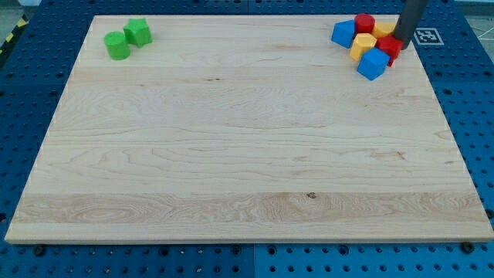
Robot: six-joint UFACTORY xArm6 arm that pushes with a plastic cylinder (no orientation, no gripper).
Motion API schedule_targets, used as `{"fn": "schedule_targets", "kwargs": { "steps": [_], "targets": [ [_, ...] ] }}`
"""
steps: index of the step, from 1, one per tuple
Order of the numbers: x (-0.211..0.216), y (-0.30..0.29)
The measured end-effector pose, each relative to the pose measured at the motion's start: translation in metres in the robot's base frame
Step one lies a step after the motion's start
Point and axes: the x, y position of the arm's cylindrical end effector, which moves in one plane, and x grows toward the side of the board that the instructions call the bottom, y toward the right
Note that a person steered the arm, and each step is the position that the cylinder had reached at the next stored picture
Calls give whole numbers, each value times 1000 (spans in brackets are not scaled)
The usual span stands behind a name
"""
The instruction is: Nudge the yellow heart and the red star slightly down
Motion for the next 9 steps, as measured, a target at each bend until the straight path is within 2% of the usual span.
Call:
{"fn": "schedule_targets", "kwargs": {
  "steps": [1, 2, 3, 5, 8, 9],
  "targets": [
    [3, -1],
    [2, 41],
    [2, 46],
    [-71, 40],
    [-71, 26],
    [-67, 3]
  ]
}}
